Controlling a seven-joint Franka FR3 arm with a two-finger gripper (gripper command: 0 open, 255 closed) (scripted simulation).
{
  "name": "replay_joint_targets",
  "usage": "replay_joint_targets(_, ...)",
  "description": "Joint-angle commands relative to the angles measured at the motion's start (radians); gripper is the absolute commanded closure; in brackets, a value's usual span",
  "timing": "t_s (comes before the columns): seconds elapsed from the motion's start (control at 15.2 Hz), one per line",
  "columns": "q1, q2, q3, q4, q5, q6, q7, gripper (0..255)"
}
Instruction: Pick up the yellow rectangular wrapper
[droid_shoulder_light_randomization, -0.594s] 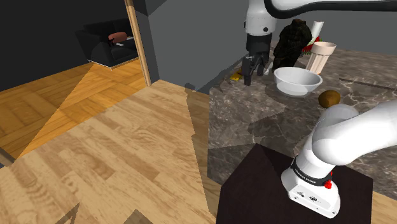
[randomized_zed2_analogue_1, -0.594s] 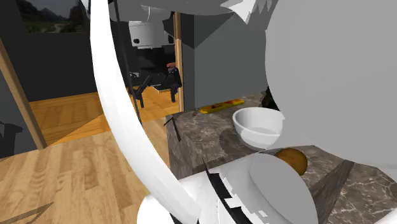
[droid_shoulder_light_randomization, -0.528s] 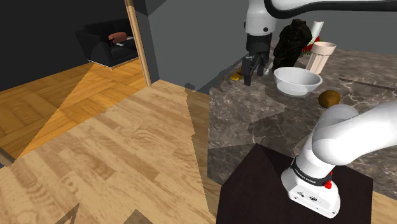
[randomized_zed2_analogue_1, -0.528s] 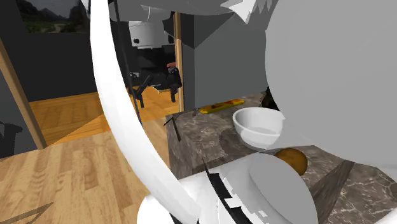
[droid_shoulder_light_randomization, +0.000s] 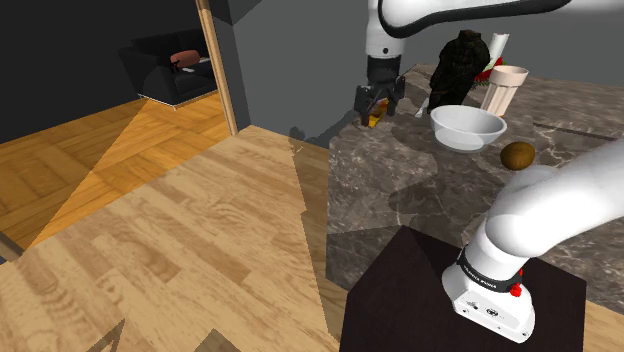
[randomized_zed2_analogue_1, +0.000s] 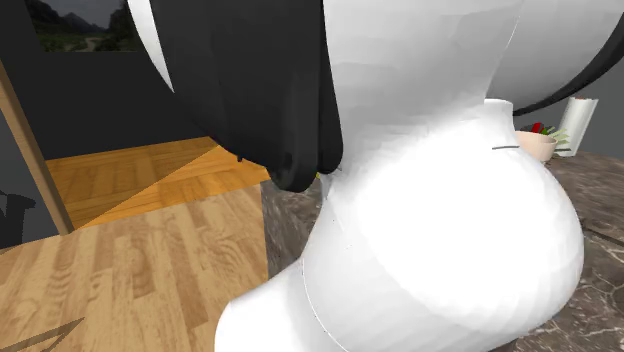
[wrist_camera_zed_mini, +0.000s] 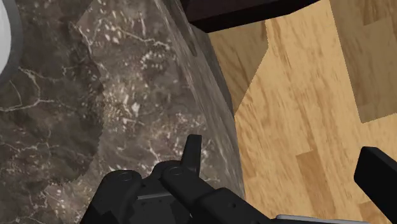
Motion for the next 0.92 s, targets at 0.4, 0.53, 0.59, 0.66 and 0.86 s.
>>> replay_joint_targets(0.4,-0.093,0.238,-0.053,0.133,-0.007,0.131,0.141,0)
replay_joint_targets(0.53,-0.113,0.293,-0.069,0.170,-0.006,0.156,0.173,0)
replay_joint_targets(0.59,-0.123,0.320,-0.077,0.189,-0.005,0.167,0.189,0)
replay_joint_targets(0.66,-0.133,0.347,-0.086,0.208,-0.003,0.177,0.205,0)
replay_joint_targets(0.86,-0.162,0.424,-0.113,0.266,0.004,0.206,0.250,0)
